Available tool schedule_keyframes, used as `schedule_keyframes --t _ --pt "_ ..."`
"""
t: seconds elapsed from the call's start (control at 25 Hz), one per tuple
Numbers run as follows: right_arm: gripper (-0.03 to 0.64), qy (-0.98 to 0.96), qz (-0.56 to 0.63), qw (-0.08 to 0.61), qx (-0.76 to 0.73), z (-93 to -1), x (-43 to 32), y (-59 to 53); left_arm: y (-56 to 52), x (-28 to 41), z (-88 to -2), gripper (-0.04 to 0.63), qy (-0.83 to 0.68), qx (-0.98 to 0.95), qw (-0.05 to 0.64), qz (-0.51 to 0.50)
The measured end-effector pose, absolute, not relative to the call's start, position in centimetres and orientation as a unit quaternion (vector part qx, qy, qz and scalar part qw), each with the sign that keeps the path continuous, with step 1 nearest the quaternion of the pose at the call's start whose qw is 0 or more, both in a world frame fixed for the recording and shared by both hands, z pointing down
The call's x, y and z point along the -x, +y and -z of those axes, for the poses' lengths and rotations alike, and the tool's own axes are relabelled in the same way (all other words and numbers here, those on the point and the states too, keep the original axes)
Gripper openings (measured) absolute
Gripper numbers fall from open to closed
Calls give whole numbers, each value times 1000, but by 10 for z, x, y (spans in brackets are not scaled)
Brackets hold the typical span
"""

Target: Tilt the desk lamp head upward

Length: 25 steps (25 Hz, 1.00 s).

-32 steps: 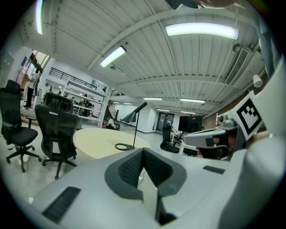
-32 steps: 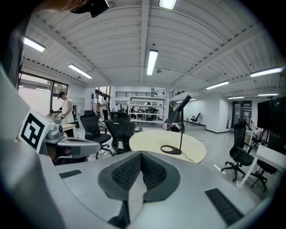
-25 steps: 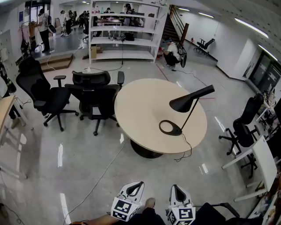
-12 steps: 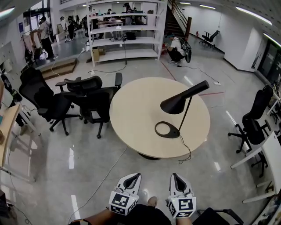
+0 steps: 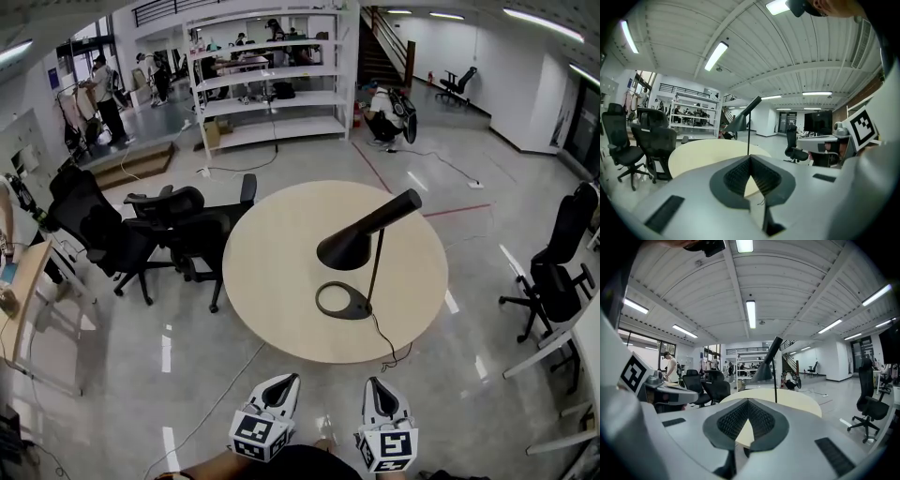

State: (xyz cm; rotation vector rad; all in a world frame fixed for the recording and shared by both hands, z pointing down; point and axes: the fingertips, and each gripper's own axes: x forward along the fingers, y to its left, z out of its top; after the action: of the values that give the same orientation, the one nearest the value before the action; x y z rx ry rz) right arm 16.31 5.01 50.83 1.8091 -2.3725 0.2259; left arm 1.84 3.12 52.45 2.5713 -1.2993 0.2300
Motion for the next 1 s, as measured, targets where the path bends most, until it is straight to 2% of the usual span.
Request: schedule_keyframes --t 0.36,0.56,1.0 --pt "9 -790 -62 42 -608 -507 -203 14 -9 -40 -523 48 -457 -875 139 -72" --pt "9 -784 -52 49 -617 -493 -219 -12 -47 -55 -522 48 -444 -880 151 -72" --pt "9 -759 20 41 -649 -410 -212 -121 -181 -55 -523 49 -386 -905 171 -58"
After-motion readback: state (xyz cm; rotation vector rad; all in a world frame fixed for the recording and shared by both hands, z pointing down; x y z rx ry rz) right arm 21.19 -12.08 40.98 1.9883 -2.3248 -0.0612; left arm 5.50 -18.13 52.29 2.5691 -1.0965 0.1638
